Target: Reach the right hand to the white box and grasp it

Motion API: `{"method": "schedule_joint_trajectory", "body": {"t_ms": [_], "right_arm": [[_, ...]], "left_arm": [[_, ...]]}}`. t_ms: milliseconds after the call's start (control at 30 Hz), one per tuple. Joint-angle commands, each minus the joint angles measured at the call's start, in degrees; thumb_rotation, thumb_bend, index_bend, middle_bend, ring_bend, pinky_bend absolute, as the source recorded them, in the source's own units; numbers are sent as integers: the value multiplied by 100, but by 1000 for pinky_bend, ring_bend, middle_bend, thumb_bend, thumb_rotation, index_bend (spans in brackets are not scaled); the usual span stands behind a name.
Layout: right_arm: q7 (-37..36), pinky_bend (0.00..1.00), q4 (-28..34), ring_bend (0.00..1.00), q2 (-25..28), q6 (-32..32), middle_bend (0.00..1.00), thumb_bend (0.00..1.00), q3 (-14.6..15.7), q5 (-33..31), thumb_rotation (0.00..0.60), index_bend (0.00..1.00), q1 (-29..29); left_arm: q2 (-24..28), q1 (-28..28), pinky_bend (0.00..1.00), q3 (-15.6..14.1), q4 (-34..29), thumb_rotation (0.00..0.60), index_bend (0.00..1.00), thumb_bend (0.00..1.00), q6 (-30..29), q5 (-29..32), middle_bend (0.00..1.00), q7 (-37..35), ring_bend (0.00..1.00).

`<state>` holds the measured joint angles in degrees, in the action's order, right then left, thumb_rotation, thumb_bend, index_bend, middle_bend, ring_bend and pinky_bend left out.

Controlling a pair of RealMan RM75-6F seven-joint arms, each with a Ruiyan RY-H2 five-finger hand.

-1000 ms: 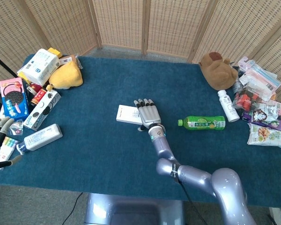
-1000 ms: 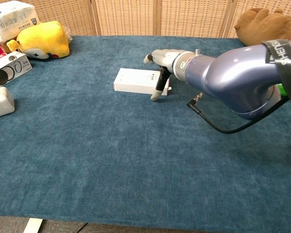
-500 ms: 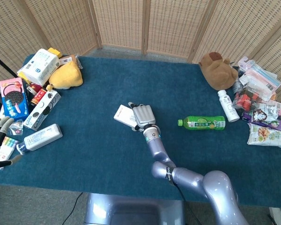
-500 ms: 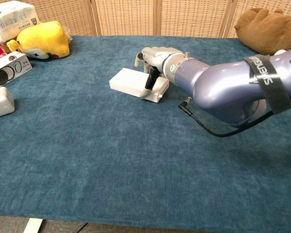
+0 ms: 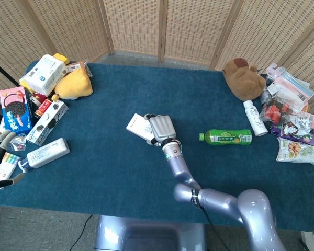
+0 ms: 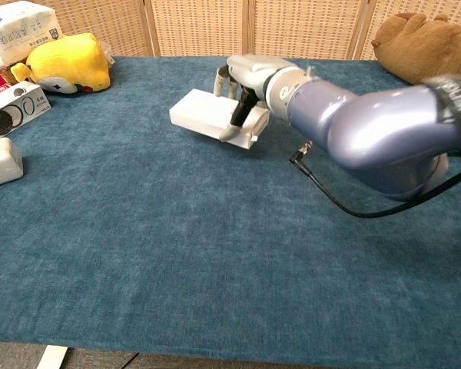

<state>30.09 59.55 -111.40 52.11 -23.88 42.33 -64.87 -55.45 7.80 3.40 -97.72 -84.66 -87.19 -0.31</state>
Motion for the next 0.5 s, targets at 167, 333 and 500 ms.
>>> {"method": "schedule_joint_trajectory", "body": {"t_ms": [167,333,500], "right_arm": [[834,673,2277,522,1202,960,610,247,-359,-86,600,300,236],[1352,674,3220,522,1699,1420,610,248,-613,-386,600,301,206],[1632,675,3634,522,1995,1660,609,247,-795,-718,600,301,99]], "left_arm": [[45,20,0,-38,-42,600,0,0,28,-106,0,-178,0],[81,16,0,-54,-57,600,0,0,-13,-188,0,-298,0],[104,15,0,-71,-39,600,0,0,12,-183,0,-370,0]]}}
